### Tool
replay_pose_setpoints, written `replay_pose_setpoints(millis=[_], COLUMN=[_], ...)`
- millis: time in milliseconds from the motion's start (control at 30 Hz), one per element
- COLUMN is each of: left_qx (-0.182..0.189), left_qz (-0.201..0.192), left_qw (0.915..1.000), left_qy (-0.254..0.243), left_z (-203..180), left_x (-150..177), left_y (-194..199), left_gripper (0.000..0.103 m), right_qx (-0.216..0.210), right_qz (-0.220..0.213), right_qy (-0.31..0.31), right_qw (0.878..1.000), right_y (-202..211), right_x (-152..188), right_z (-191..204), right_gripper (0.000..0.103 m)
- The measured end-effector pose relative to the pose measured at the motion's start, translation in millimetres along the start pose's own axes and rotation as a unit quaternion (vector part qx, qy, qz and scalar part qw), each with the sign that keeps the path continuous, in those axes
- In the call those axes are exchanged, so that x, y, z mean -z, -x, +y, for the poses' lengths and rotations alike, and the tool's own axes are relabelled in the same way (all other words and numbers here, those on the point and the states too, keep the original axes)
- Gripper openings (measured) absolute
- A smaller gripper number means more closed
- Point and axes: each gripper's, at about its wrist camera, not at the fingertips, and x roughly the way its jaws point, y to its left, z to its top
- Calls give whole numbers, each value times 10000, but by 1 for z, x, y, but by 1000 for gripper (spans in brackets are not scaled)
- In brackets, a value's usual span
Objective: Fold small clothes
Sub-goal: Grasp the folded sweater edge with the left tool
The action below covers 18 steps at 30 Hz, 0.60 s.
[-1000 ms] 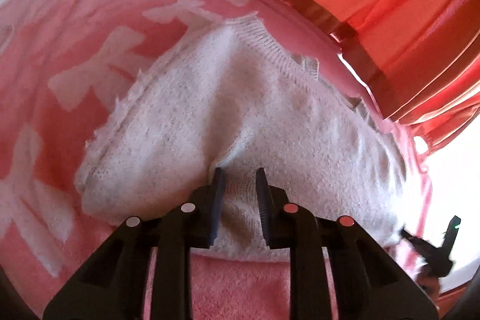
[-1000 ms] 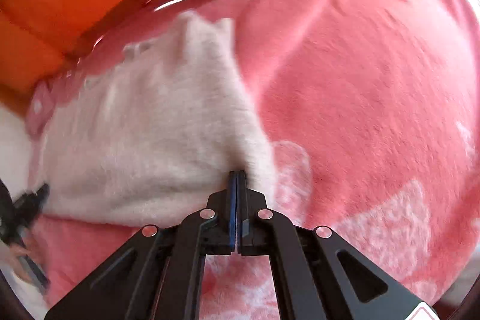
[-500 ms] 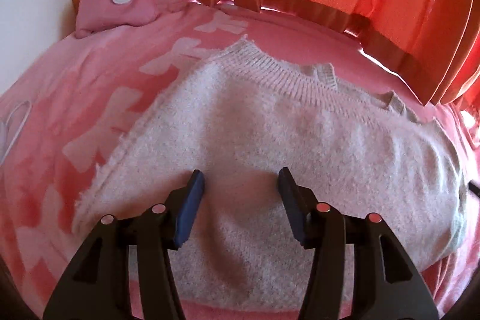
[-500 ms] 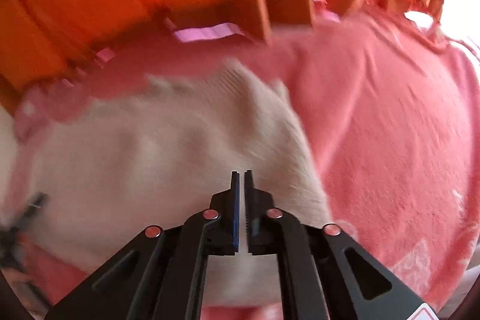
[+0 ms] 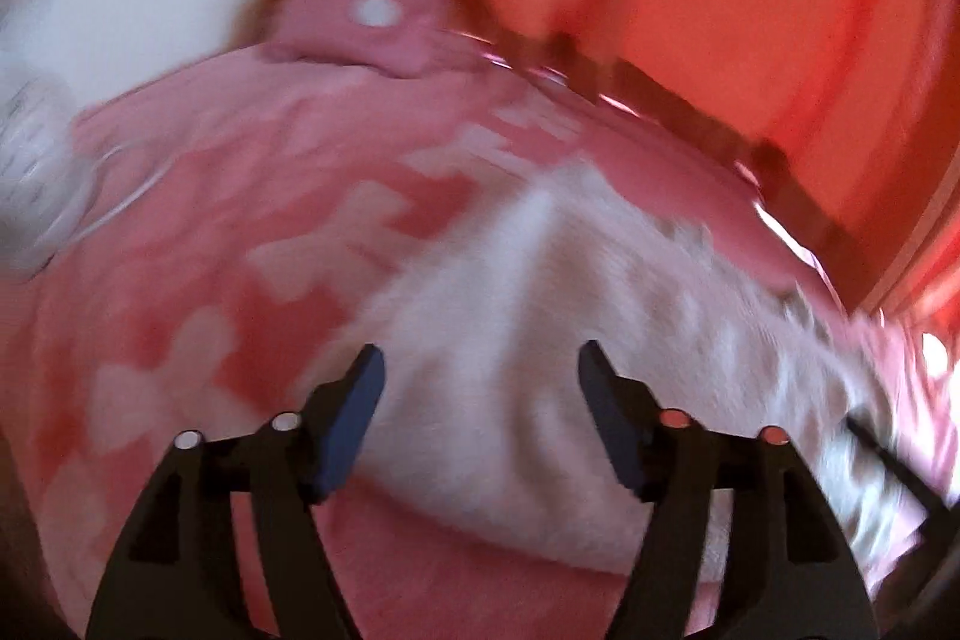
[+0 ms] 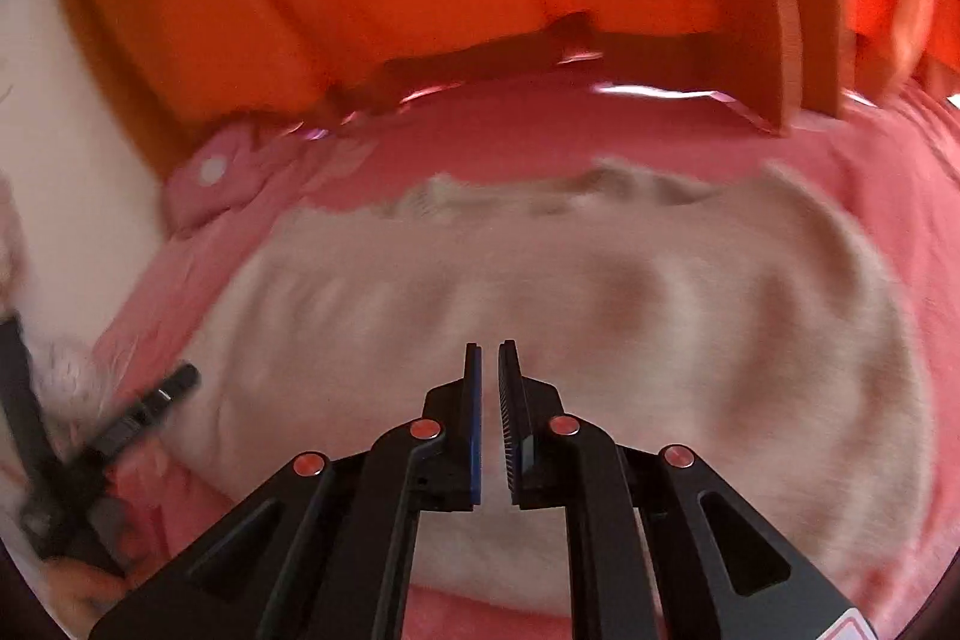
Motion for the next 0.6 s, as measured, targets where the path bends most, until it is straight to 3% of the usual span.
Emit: replay_pose_setpoints(millis=[67,200,333,467,500,533,567,600], left_qx=[-106,-382,-221,-216,-97,14,131,421], left_qz=[51,452,753,730,723,737,711,692], left_qw=[9992,9906,9865,9888,9882,9875,9870,9861], left_qy=[382,1230,1435,1288,1343,1390,1434,1451], left_z=[18,46,52,44,45,47,49,49], left_x=[2,5,10,11,11,10,9,8], left_y=[0,-18,-33,-35,-35,-36,-34,-33], left_gripper=[72,77,89,90,86,70,45,32], right_qx=[-9,51,4,-1,-10,-25,-38,-62], right_qz=[450,389,371,359,357,357,357,362], right_qy=[-54,39,-48,-87,-100,-115,-138,-170], right_qw=[9990,9992,9993,9993,9993,9993,9993,9992], right_y=[-31,-32,-32,-33,-33,-33,-34,-34], right_x=[9,5,11,12,14,17,18,18], right_z=[-7,-9,-9,-8,-8,-10,-10,-11], right_gripper=[9,8,8,8,8,8,8,8])
